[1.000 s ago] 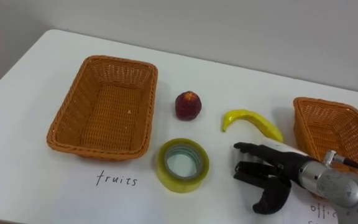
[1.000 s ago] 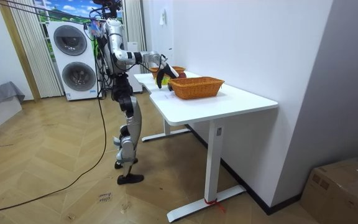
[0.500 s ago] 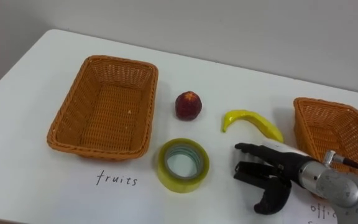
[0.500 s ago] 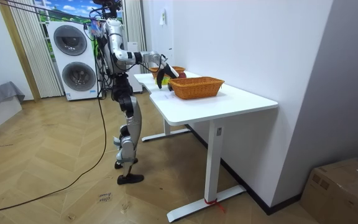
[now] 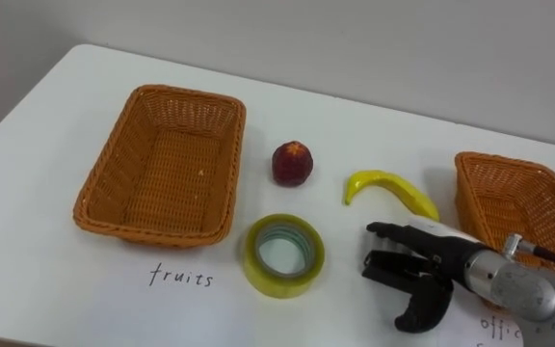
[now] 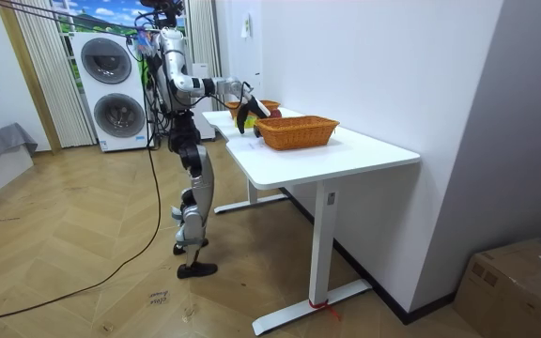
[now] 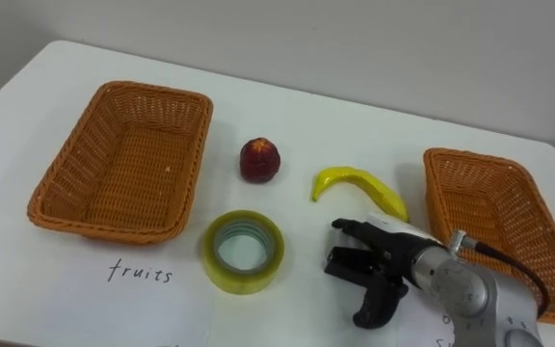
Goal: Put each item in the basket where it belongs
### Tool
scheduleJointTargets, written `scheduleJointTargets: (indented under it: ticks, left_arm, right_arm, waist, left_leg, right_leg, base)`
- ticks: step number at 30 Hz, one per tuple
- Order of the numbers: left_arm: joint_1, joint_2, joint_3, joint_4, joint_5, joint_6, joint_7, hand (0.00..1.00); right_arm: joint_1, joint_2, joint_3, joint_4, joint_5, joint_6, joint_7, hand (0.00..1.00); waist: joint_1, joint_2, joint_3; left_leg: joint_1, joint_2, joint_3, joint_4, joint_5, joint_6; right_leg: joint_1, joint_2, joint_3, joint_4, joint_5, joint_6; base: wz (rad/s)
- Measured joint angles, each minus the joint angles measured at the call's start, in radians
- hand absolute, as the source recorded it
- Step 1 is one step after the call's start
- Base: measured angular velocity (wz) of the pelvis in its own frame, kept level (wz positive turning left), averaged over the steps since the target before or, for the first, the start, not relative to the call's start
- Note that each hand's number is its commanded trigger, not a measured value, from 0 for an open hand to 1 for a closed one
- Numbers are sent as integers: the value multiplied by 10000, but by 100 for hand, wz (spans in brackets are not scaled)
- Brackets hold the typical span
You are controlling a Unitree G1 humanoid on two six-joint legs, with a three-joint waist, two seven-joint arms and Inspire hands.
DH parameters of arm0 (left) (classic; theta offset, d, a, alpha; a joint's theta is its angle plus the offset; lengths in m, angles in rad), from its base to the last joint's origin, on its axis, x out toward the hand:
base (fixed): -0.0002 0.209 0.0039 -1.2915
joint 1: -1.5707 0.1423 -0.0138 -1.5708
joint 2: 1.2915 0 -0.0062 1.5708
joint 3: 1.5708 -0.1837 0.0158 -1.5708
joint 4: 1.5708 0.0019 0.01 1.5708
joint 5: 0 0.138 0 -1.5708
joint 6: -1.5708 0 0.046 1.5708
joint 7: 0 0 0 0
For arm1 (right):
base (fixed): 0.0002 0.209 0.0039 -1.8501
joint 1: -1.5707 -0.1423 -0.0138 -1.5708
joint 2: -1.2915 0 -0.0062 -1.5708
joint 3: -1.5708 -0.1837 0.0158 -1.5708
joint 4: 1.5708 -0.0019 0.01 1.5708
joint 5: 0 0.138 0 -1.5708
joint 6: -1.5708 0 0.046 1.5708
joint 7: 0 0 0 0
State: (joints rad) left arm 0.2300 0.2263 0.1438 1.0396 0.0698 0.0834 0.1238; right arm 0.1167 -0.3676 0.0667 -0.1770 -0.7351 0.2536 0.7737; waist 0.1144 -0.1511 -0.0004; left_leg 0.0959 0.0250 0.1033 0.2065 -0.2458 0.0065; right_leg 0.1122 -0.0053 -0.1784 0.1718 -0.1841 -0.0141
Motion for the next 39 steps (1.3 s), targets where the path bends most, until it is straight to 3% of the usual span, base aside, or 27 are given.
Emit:
scheduleJointTargets:
  ticks: [11, 12, 13, 14, 29, 39]
  left_arm:
    - [-14, 39, 0, -17, 7, 42, 20, 0]
    - [-14, 39, 0, -17, 7, 42, 28, 0]
    - [-14, 39, -2, -16, 7, 42, 33, 0]
    - [-15, 39, -7, -16, 7, 42, 42, 0]
    - [-342, 61, -302, -17, 5, 35, 237, 0]
    - [-380, 106, -292, -11, 7, 29, 210, 0]
  right_arm:
    - [0, 1, 21, 1, -137, 74, -3, 0]
    - [0, 0, 25, 2, -137, 74, -12, 46]
    - [0, 1, 36, 9, -137, 74, -26, 83]
    - [1, 0, 88, 34, -144, 74, -103, 100]
    - [-223, -4, 298, 145, -871, 51, -1415, 100]
    - [-203, -3, 298, 136, -774, 39, -1369, 100]
  waist:
    - [30, -3, 4]
    - [29, -2, 5]
    - [29, -1, 5]
    - [25, 3, 6]
    - [22, 326, 23]
    - [24, 171, 26]
  left_leg:
    - [-2, -4, -1, -74, 1, 2]
    - [-2, -4, 2, -74, 1, 2]
    - [-2, -4, 3, -74, 1, 2]
    - [-1, -4, 7, -70, 1, 2]
    - [-46, 1, 1, -87, 2, 5]
    - [-59, 3, -3, -91, 3, 7]
  right_leg:
    - [-21, 7, 86, 2, 0, 0]
    - [-32, 8, 98, 4, 1, 1]
    - [-39, 9, 103, 6, 1, 1]
    - [-59, 12, 122, 15, 1, 2]
    - [-126, 33, 169, -12, 30, -1]
    - [-144, 49, 276, -7, 31, -1]
  base:
    - [0]
    - [0]
    - [-3]
    - [-5]
    - [-1]
    - [-2]
